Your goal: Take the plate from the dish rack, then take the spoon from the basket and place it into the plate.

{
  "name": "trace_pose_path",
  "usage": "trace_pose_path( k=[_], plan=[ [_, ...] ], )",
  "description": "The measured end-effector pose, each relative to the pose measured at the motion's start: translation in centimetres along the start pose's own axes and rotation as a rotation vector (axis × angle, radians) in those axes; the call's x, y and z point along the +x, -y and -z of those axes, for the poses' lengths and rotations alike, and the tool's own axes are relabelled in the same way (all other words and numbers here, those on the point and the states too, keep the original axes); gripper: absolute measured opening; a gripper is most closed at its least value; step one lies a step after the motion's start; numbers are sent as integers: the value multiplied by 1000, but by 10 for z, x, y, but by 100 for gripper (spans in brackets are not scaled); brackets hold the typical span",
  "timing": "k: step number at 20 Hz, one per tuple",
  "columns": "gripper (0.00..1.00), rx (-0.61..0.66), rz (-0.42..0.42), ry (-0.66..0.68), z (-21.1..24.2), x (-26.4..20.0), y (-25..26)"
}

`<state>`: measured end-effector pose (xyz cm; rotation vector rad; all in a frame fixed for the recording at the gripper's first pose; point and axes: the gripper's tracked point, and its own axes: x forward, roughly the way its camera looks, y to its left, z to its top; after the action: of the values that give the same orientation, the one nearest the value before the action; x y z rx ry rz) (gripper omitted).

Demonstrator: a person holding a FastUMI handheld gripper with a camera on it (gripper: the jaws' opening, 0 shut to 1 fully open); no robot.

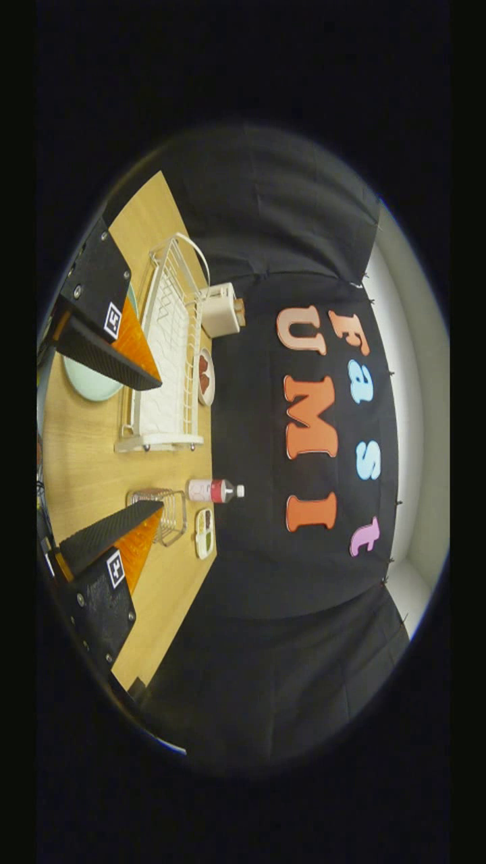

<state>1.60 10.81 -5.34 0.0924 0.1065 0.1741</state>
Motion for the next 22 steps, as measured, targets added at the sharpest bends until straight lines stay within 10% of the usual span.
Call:
trace_pose_path(
  k=[22],
  plan=[
    [97, -3, 115, 20, -4, -8, 55]
  ],
)
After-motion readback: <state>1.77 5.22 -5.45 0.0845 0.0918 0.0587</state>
